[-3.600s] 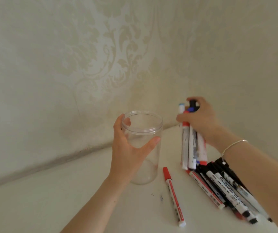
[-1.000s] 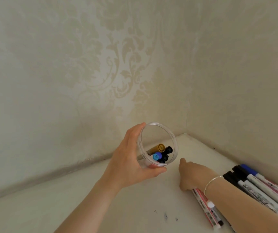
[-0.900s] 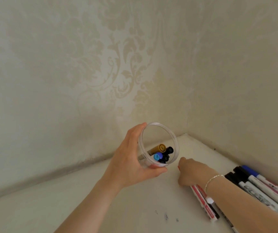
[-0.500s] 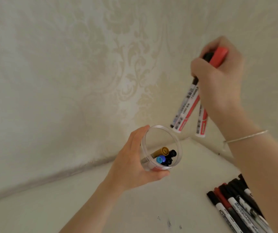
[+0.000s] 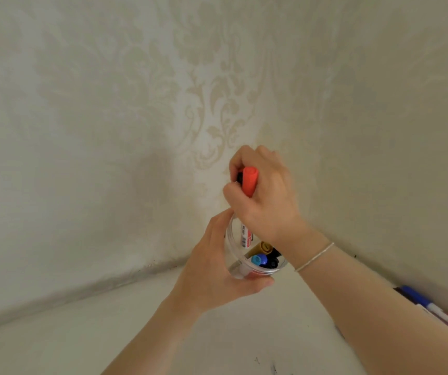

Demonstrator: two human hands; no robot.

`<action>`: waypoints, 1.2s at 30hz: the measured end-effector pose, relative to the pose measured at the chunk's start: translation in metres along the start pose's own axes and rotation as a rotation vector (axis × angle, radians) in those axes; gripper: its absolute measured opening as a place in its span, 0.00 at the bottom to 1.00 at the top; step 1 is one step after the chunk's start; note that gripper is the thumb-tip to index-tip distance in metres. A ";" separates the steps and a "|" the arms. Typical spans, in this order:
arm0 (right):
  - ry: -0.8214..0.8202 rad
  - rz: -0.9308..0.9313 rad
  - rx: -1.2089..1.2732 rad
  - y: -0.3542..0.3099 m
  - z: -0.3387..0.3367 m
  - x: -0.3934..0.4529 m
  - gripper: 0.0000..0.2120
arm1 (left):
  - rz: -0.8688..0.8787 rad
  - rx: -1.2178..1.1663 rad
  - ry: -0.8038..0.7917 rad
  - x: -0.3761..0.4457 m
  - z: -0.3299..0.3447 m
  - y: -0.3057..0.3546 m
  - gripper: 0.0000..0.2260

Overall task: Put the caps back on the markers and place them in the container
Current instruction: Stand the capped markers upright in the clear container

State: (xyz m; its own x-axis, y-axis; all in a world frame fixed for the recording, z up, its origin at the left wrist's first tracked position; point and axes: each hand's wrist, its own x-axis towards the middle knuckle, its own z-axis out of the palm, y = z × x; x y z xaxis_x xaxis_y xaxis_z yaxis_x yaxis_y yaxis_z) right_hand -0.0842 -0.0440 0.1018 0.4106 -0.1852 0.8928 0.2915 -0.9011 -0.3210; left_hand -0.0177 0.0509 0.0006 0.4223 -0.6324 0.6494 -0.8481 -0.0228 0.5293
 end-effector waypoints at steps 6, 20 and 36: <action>-0.031 0.158 0.372 -0.008 0.010 -0.005 0.05 | -0.042 -0.042 0.024 0.001 0.002 0.001 0.40; -0.066 0.386 0.240 0.027 0.008 -0.027 0.07 | -0.044 -0.055 -0.003 0.001 0.001 0.000 0.48; -0.243 0.589 0.068 0.017 -0.034 -0.024 0.23 | -0.090 -0.219 -0.020 -0.004 0.012 0.019 0.49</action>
State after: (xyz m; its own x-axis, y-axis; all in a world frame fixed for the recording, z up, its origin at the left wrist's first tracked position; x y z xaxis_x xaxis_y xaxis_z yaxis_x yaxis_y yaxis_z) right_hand -0.1184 -0.0676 0.0857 0.7007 -0.5401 0.4662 0.0082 -0.6473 -0.7622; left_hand -0.0395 0.0435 0.0009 0.4849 -0.6506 0.5845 -0.7169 0.0871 0.6917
